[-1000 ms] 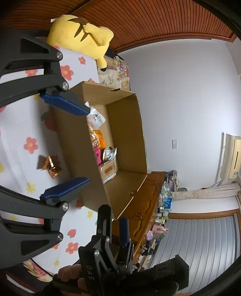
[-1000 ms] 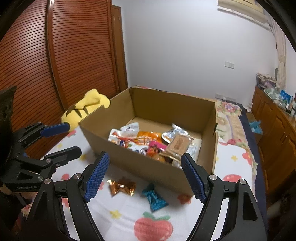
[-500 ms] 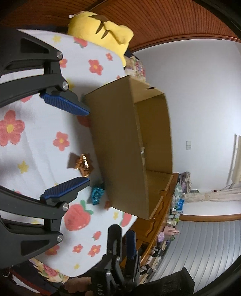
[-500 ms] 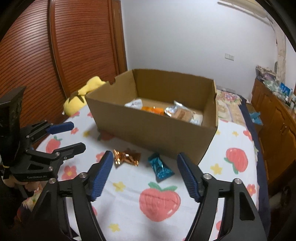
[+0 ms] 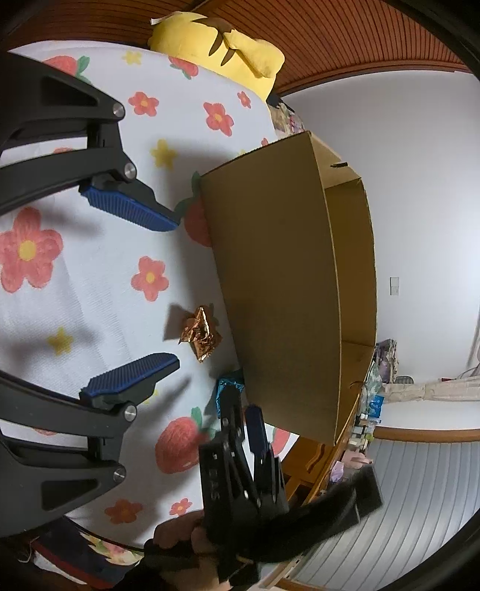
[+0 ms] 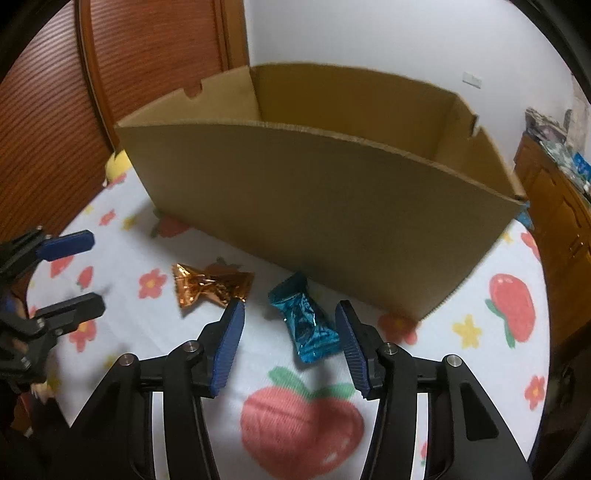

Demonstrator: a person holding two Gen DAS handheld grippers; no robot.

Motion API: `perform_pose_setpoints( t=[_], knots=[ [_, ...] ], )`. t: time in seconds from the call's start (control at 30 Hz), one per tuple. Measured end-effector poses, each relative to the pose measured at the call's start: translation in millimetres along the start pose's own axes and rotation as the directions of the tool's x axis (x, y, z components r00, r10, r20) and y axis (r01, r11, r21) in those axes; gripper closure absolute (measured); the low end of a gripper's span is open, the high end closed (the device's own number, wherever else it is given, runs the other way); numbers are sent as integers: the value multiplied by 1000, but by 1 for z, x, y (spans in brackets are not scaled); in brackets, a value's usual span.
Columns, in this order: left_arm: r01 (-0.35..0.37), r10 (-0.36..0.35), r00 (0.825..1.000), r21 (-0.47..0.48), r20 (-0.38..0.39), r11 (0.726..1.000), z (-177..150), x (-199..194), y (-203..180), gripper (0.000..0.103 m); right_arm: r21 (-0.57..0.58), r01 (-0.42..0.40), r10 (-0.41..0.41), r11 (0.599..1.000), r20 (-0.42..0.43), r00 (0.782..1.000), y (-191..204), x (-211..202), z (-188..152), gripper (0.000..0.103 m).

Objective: Organize snacks
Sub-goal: 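Move both open grippers back toward the gold and blue wrapped candies, then close the right gripper on the blue wrapped candy and lift it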

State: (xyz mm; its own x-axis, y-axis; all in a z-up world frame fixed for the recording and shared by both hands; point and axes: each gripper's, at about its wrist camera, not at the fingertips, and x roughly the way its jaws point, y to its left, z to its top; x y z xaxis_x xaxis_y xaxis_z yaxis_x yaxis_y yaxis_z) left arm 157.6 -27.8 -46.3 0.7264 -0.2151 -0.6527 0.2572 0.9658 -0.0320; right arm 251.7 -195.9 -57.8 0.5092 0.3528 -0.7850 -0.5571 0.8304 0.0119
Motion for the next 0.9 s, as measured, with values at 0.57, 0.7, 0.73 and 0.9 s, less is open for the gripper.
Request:
perform_pose_setpoints(
  t=[0.57, 0.7, 0.73, 0.9],
  knots=[
    [53, -53, 998, -9, -19, 999, 13, 28, -4, 41, -43, 32, -33, 999, -30, 999, -5, 18, -12, 82],
    [58, -57, 998, 10, -34, 998, 21, 41, -7, 41, -29, 24, -24, 999, -3, 1000, -4, 8, -22, 82],
    [56, -55, 998, 17, -38, 998, 22, 44, -8, 41, -24, 21, -21, 999, 5, 1000, -5, 5, -24, 82],
    [54, -52, 997, 25, -58, 998, 27, 59, -11, 45, 9, -4, 4, 1000, 56, 998, -6, -17, -36, 82]
  ],
)
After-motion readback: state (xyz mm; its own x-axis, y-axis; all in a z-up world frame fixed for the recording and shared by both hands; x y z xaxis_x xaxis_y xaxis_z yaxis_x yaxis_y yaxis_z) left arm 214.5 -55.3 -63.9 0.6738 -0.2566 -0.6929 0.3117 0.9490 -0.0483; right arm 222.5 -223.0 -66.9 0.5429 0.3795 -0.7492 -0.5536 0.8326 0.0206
